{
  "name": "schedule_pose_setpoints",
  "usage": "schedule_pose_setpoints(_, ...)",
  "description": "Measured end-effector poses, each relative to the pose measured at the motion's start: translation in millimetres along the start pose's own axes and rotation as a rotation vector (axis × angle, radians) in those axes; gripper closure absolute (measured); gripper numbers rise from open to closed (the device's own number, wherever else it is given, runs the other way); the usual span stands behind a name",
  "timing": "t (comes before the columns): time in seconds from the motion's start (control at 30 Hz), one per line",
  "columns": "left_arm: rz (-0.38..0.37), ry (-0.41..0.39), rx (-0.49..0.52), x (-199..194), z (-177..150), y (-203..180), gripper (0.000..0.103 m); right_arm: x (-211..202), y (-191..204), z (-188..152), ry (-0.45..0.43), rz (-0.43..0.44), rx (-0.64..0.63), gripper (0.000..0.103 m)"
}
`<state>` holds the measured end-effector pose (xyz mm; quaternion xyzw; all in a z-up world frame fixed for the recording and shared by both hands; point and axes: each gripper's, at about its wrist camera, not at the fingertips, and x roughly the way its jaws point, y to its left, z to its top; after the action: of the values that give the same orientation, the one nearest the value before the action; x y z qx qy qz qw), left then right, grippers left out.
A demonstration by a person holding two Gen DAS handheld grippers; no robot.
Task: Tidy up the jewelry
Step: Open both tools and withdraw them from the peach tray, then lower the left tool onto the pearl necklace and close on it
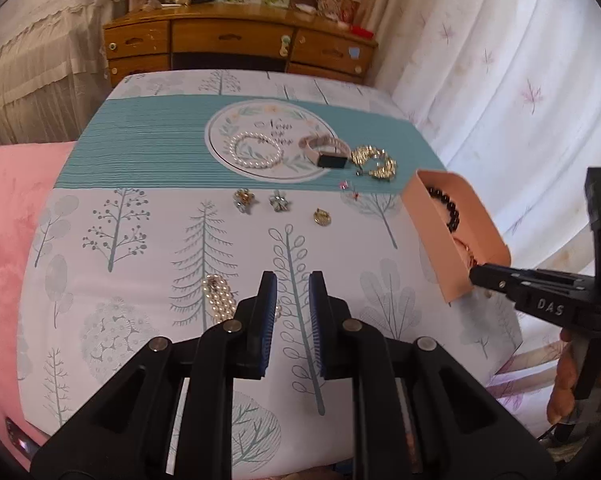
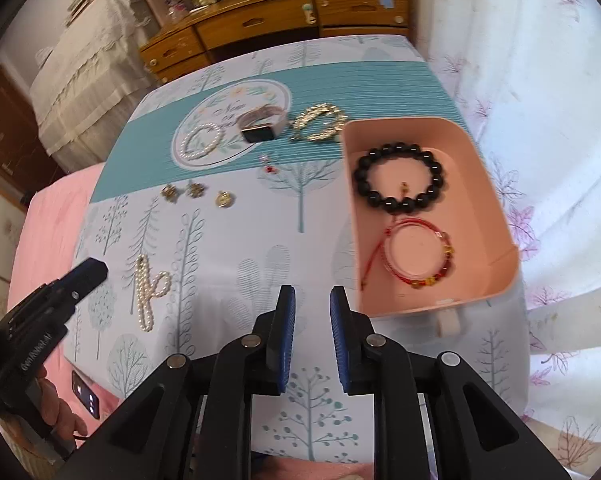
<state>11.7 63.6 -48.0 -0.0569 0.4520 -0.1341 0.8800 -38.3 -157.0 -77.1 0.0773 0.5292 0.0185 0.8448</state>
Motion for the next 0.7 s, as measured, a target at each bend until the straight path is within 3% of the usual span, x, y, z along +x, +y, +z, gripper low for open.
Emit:
schedule_pose_setpoints(0.47,0.112,0.206,-0.096,11.2,-21.0,48.7,0.089,13.8,63.5,1.3,0.016,0.046,-0.168,0.081)
schedule_pose_setpoints(0.7,0.058,0.291,-0.135,32.5,-29.1,56.5,0.089,28.2,83.4,4.3,0.042,0.065,-0.223,0.081)
